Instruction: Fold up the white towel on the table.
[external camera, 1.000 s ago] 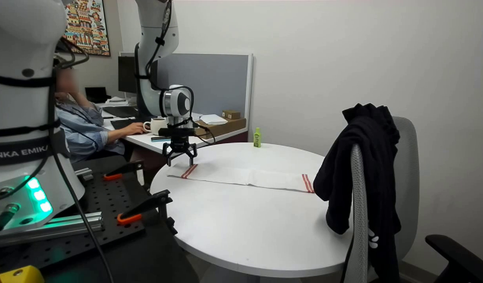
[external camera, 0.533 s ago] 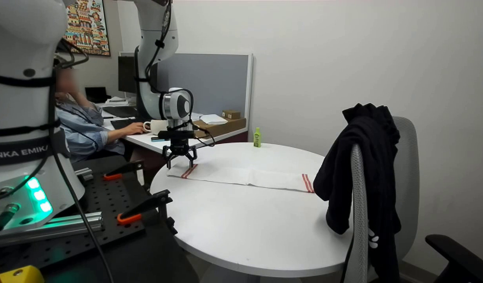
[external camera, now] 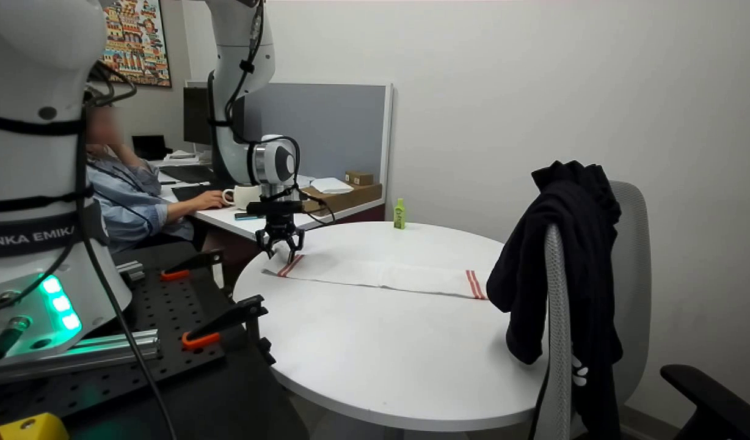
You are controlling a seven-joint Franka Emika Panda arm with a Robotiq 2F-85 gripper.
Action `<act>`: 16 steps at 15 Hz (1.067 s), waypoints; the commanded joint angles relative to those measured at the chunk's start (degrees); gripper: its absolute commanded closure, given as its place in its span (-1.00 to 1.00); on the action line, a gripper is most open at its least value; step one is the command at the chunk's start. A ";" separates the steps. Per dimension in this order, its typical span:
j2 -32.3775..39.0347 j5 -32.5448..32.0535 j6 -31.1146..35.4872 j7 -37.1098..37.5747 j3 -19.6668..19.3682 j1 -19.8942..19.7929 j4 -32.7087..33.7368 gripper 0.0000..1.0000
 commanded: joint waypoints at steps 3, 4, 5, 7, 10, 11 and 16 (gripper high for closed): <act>0.38 -2.11 1.43 2.09 -0.94 1.28 0.19 0.93; -0.07 -1.88 1.43 1.79 -0.56 0.96 -0.04 1.00; -0.39 -1.77 1.40 1.65 -0.38 0.81 -0.20 0.95; -2.06 -1.47 1.32 1.36 0.09 0.42 -0.99 0.89; -6.23 -1.41 0.66 1.60 -0.09 0.19 -2.35 0.89; -7.65 -1.56 0.59 1.61 -0.19 0.08 -2.70 0.89; -16.49 -2.16 -1.23 0.72 0.53 -1.34 -4.92 0.89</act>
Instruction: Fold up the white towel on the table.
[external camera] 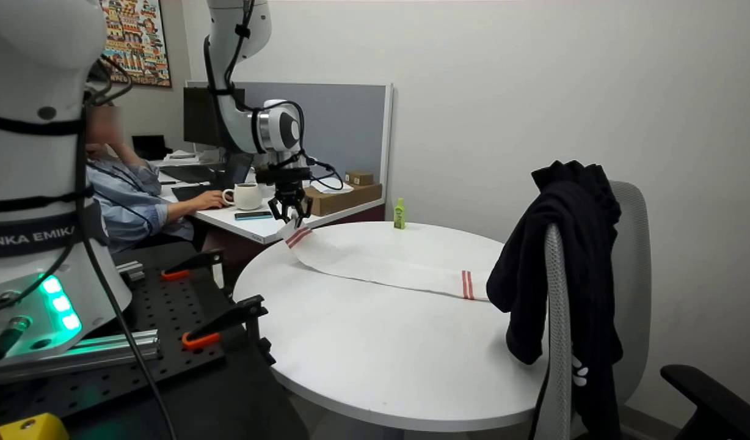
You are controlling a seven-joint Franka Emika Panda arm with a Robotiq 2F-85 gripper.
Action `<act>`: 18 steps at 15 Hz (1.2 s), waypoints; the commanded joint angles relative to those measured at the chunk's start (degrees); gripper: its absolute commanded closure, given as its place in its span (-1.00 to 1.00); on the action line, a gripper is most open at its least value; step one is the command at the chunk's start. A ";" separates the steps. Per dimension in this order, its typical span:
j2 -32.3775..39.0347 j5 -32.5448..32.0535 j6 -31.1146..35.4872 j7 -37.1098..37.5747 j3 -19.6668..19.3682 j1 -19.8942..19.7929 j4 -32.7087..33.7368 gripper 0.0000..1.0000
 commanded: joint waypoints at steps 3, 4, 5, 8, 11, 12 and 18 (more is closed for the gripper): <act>-10.13 -2.18 -2.20 -0.02 1.90 -2.10 -4.45 0.89; -11.35 -2.35 -2.92 -0.44 2.55 -2.44 -4.60 0.88; -12.49 -2.58 -3.56 -0.82 3.24 -2.85 -4.72 0.88; -16.00 -3.28 -6.47 -2.51 5.67 -4.12 -4.37 0.89; -20.01 -2.27 -9.67 -6.47 9.13 -6.33 -3.42 0.89; -21.49 -2.02 -11.19 -7.97 10.20 -6.95 -2.68 0.88; -28.20 -1.80 -18.36 -14.20 12.93 -11.08 2.00 0.88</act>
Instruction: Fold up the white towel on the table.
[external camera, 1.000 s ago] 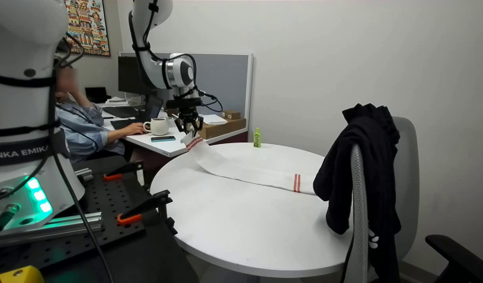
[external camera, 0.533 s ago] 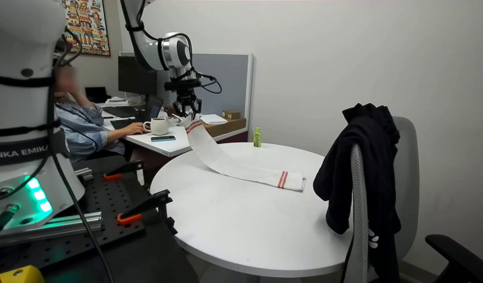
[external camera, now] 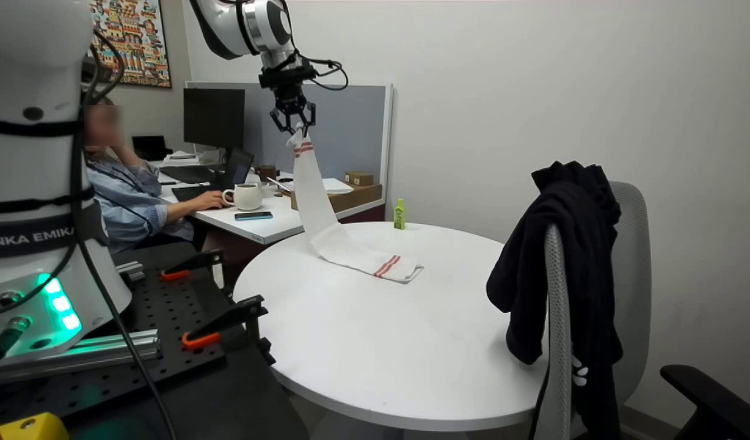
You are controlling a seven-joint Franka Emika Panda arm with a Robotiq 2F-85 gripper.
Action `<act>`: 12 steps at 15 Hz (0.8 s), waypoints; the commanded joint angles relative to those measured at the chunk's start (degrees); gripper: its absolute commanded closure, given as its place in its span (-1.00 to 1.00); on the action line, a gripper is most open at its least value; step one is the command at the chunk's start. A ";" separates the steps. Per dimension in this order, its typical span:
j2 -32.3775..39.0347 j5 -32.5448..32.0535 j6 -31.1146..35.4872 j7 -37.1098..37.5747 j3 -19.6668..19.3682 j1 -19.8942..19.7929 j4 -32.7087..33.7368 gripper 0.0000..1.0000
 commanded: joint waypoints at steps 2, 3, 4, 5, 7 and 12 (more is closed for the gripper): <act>-4.40 0.04 -4.75 -4.32 0.54 -4.37 2.60 0.88; -5.06 -0.03 -4.94 -4.57 0.26 -5.28 2.60 0.88; -5.68 0.16 -5.34 -5.24 -0.16 -6.50 2.87 0.89; -6.12 0.03 -5.46 -5.62 -0.51 -7.52 2.97 0.89; -6.67 -0.06 -5.93 -6.94 -1.36 -9.61 3.44 0.88; -6.10 -0.49 -6.29 -11.43 -3.48 -13.82 4.78 0.88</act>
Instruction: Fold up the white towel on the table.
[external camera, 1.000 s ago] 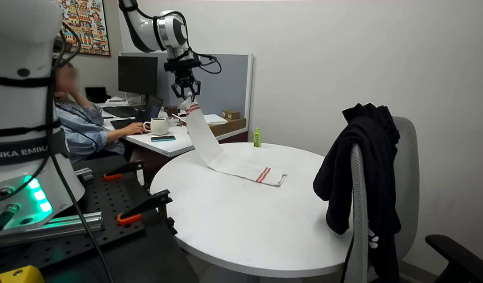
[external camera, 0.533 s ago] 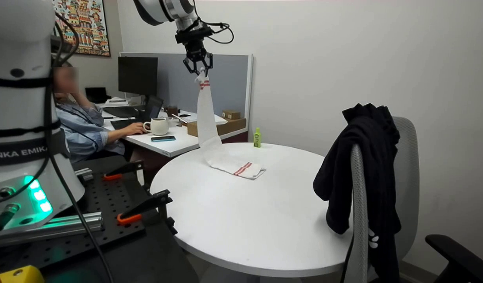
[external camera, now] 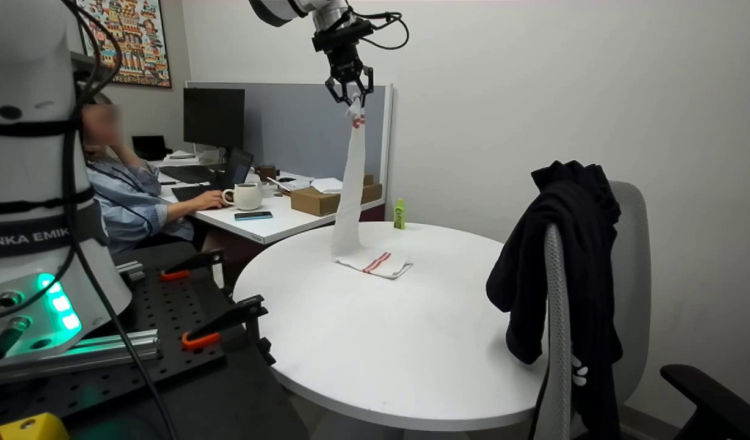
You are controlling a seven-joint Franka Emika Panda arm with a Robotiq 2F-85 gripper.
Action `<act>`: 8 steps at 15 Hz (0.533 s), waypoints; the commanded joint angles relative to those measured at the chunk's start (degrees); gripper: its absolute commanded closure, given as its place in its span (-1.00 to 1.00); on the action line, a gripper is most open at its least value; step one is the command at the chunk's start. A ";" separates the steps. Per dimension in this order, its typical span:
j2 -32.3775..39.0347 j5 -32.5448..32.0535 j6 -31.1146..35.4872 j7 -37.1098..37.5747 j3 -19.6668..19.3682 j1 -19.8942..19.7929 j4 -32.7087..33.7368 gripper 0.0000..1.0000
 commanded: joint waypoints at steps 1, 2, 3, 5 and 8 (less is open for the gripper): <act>0.63 -0.63 -2.25 -4.04 -1.00 -1.98 2.27 0.88; 0.96 -0.85 -2.61 -4.85 -1.25 -2.38 2.78 0.88; 1.40 -1.31 -3.05 -5.48 -1.50 -2.69 3.42 0.88; 2.49 -1.56 -4.02 -6.78 -1.81 -3.20 4.57 0.88; 3.98 -2.02 -5.19 -7.98 -2.28 -3.69 5.90 0.89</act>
